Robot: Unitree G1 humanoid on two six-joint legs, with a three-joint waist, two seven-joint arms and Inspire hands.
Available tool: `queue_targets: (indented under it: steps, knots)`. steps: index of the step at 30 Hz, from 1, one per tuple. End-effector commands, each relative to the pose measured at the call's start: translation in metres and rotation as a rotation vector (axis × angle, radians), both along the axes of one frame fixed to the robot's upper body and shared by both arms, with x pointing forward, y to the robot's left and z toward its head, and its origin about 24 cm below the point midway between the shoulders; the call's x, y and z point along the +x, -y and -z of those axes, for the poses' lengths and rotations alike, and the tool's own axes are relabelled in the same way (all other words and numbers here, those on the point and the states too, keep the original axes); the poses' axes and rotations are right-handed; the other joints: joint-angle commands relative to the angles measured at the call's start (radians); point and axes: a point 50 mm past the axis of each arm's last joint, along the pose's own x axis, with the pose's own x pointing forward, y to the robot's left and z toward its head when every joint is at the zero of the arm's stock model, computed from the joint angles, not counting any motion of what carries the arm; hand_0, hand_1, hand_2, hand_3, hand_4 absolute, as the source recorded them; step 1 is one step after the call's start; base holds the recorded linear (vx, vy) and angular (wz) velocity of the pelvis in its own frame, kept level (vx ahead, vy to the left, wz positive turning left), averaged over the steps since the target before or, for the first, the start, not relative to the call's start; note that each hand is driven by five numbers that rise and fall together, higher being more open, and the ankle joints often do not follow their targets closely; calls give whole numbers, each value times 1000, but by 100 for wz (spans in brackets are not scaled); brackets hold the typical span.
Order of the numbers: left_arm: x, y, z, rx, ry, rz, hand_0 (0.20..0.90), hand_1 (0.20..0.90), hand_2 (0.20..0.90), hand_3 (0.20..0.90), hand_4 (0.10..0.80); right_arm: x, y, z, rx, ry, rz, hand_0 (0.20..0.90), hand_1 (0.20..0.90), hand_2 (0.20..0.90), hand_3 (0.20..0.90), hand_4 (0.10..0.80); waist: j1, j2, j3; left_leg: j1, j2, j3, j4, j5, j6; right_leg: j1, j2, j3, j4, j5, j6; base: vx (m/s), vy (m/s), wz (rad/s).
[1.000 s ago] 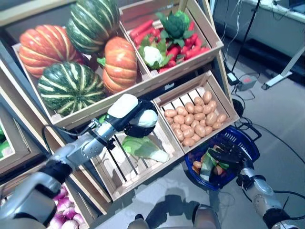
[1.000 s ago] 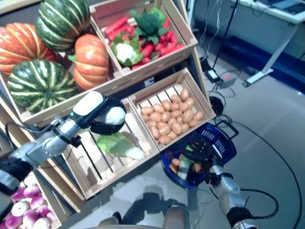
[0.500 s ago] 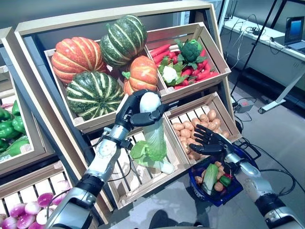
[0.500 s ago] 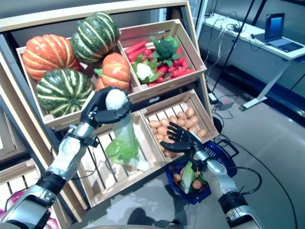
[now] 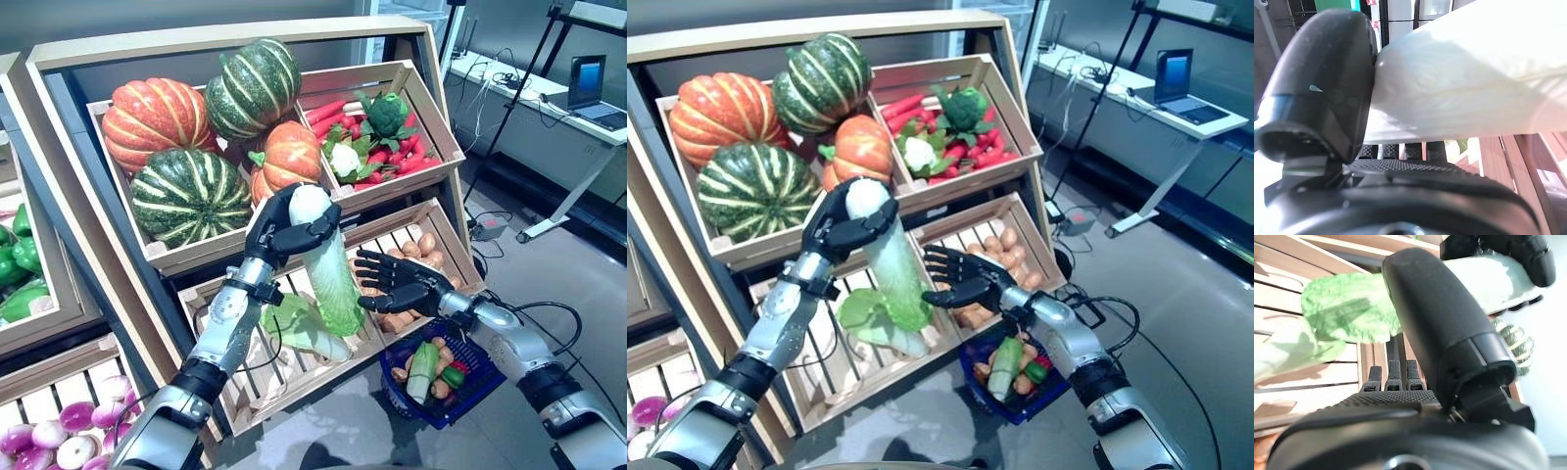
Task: Put vegetables into the basket
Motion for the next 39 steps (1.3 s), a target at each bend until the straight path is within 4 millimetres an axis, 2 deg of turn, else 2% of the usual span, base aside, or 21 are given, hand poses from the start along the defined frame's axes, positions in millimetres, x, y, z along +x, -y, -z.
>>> queue_targets:
  steps: [1,12,18,24,28,35,39]
  knots:
    - [14,21,-61,-79,229,95,300,300,300,300,400,24,-30,-71,118,248,-159,900,900,900,900,800,8,-12,-41,-17,-14,-34,1,-27,15,28,-17,-20,2,-4,-23,0,0,0]
    - [9,51,-47,-80,158,252,300,300,300,300,400,25,-62,-91,216,186,-371,900,900,900,900,800,27,-20,-47,-5,-12,-49,1,-38,13,50,-18,-27,2,-15,-23,16,-5,0]
    - [7,59,-41,-102,127,320,300,300,300,300,400,27,-70,-91,215,129,-434,900,900,900,900,800,36,-23,-51,-5,-12,-55,1,-39,11,55,-18,-29,2,-18,-26,0,0,0]
    - [3,70,-44,-170,129,389,300,300,300,300,400,32,-72,-81,161,58,-432,900,900,900,900,800,41,-25,-56,-4,-11,-60,1,-39,10,56,-18,-26,2,-16,-27,0,0,0]
    - [-4,81,-55,-212,184,462,300,300,300,300,400,29,-74,-59,165,-89,-450,900,900,900,900,800,47,-26,-58,-4,-11,-63,1,-38,10,58,-20,-26,2,-15,-29,0,0,0]
    - [-12,96,-78,-245,257,544,300,300,300,300,400,28,-67,-25,122,-245,-410,900,900,900,900,800,55,-24,-57,-6,-11,-71,1,-36,11,56,-21,-27,2,-11,-30,0,0,0]
    - [-14,101,-85,-255,274,567,300,300,300,300,400,27,-66,-18,132,-281,-402,900,900,900,900,800,56,-22,-55,-7,-11,-73,1,-36,12,54,-20,-25,2,-10,-31,0,0,0]
